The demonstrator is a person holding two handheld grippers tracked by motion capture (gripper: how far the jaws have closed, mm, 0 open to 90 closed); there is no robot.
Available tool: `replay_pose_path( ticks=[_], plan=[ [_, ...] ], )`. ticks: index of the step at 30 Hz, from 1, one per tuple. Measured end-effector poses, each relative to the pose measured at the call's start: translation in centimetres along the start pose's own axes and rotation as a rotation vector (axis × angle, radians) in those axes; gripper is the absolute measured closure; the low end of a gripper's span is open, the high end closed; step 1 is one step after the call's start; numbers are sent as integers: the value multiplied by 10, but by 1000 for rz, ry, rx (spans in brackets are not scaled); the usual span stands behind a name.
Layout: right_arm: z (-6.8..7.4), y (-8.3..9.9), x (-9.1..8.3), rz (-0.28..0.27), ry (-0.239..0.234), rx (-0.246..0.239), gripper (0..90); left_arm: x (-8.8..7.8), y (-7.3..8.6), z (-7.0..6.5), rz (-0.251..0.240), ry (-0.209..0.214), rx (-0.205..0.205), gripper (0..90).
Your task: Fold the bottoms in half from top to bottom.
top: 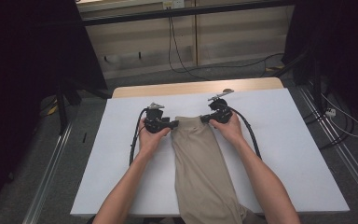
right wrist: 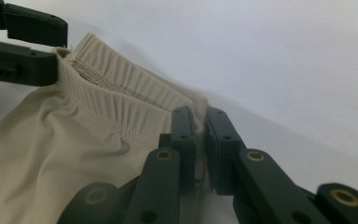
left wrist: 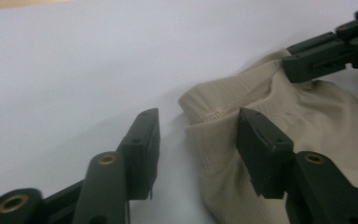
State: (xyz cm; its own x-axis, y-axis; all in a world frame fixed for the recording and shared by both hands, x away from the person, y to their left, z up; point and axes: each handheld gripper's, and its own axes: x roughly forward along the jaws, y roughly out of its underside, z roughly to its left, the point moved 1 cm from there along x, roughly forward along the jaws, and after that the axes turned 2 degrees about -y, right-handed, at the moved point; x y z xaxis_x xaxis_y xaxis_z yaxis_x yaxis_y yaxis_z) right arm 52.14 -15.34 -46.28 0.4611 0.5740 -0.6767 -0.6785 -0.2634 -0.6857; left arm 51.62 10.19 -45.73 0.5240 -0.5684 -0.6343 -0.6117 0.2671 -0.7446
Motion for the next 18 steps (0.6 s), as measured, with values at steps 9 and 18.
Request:
replay_pose_path(
  ticks=[9,18],
  plan=[
    [-1,1,-3,4,10,-3,838,17,-5,-4,83,41,19,651],
    [-13,-10,-29,-97,-3,42,839,7,-31,-14,-13,101,-6,818]
  ],
)
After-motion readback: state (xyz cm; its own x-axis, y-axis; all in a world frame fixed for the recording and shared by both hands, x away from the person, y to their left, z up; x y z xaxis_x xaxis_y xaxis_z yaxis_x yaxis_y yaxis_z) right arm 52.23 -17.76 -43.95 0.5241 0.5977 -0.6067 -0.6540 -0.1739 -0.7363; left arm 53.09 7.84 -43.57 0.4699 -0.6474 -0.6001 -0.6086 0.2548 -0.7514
